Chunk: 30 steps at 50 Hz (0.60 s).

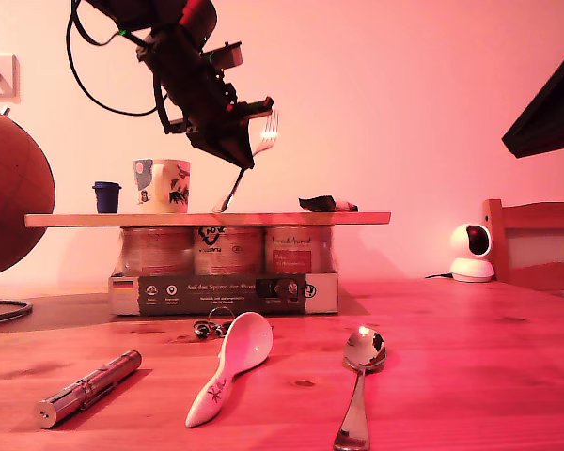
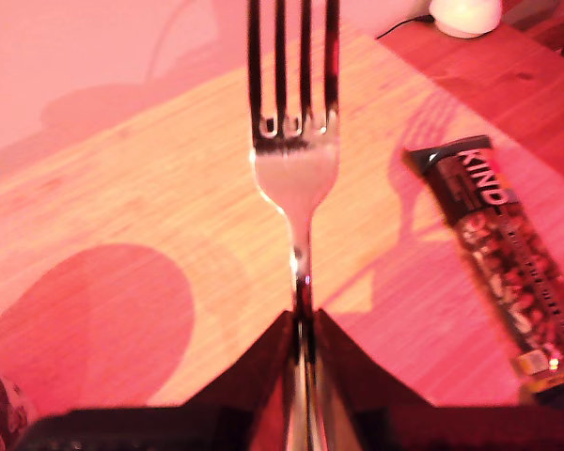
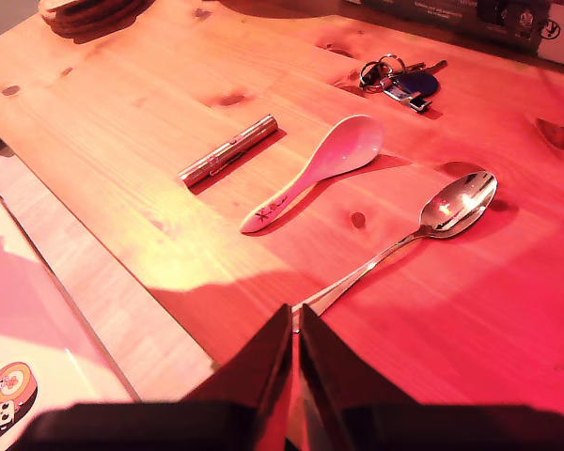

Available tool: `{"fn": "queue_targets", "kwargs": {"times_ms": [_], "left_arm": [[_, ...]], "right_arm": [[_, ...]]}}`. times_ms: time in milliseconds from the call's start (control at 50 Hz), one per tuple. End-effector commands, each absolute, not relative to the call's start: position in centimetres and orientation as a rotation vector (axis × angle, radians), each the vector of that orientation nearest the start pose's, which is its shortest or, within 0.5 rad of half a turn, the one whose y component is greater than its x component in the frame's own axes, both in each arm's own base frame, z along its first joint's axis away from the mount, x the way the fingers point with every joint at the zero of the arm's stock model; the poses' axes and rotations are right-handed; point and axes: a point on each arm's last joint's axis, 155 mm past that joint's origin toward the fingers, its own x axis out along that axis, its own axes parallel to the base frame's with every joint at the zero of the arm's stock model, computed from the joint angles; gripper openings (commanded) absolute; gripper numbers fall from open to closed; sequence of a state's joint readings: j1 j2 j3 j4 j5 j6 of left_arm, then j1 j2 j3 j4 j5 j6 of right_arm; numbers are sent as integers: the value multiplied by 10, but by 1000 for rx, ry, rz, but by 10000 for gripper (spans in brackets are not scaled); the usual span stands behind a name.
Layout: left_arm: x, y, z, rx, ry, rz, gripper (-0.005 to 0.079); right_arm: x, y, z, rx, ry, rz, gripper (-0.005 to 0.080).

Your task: Pick up the metallic fork and place it on the shelf behind you

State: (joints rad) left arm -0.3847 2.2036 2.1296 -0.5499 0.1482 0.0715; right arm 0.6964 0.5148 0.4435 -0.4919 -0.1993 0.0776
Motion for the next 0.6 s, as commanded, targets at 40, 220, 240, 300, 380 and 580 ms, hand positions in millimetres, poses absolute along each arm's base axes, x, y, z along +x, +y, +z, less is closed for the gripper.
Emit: {"fn": "queue_targets", "kwargs": {"times_ms": [40, 220, 240, 300, 380, 580], "left_arm": [[583, -257, 188, 148, 628, -529, -20], [590, -254, 195, 142, 592, -522, -20], [590, -254, 195, 142, 592, -521, -20], [590, -254, 195, 142, 593, -521, -20], [590, -254, 194, 142, 594, -521, -20], [595, -256, 192, 140, 575, -523, -20]], "right_arm": [[168, 190, 152, -69, 578, 856, -12], [183, 197, 179, -79, 430, 858, -12], [185, 197, 185, -77, 401, 854, -12], [194, 198, 203, -66, 325, 833, -12], [203, 195, 220, -57, 257, 790, -12], [216, 190, 250, -96, 107, 735, -12]]}}
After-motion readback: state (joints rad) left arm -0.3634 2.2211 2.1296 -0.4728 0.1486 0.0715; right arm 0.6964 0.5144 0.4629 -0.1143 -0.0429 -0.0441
